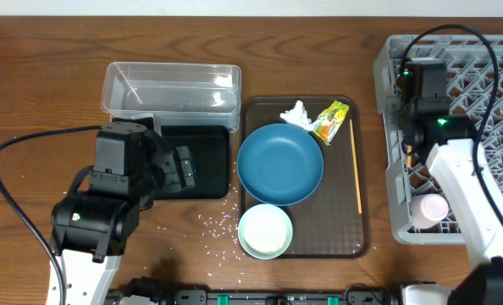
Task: Sort waste into correct bins and load items into the dishwasher rack
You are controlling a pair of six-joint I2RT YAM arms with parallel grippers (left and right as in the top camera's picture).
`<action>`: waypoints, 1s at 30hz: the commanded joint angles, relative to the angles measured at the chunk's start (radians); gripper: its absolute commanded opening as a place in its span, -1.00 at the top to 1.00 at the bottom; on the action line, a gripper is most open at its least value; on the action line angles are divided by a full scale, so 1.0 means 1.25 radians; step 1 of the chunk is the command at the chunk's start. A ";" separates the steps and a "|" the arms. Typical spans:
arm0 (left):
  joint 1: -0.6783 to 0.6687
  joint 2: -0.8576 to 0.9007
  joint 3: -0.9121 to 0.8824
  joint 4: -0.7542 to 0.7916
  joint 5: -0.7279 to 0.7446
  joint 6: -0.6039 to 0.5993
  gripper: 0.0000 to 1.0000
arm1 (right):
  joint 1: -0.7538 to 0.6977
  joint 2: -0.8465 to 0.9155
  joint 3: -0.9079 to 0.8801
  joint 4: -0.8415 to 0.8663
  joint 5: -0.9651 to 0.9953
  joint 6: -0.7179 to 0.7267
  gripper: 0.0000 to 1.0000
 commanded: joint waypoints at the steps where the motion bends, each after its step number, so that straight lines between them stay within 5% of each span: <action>1: 0.003 0.002 0.007 -0.003 -0.010 0.013 -0.82 | -0.020 0.033 0.003 0.004 -0.016 -0.046 0.96; 5: 0.003 0.002 0.007 -0.003 -0.010 0.013 -0.82 | -0.011 0.046 0.003 -0.005 -0.010 -0.061 0.27; 9: 0.003 0.002 0.007 -0.003 -0.010 0.013 -0.82 | 0.047 0.010 0.004 -0.056 -0.079 -0.049 0.09; 16: 0.003 0.002 0.007 -0.003 -0.010 0.013 -0.82 | 0.149 0.030 -0.005 -0.200 -0.121 0.171 0.03; 30: 0.003 0.002 0.007 -0.003 -0.010 0.013 -0.82 | 0.177 0.283 -0.059 -0.171 -0.175 0.250 0.24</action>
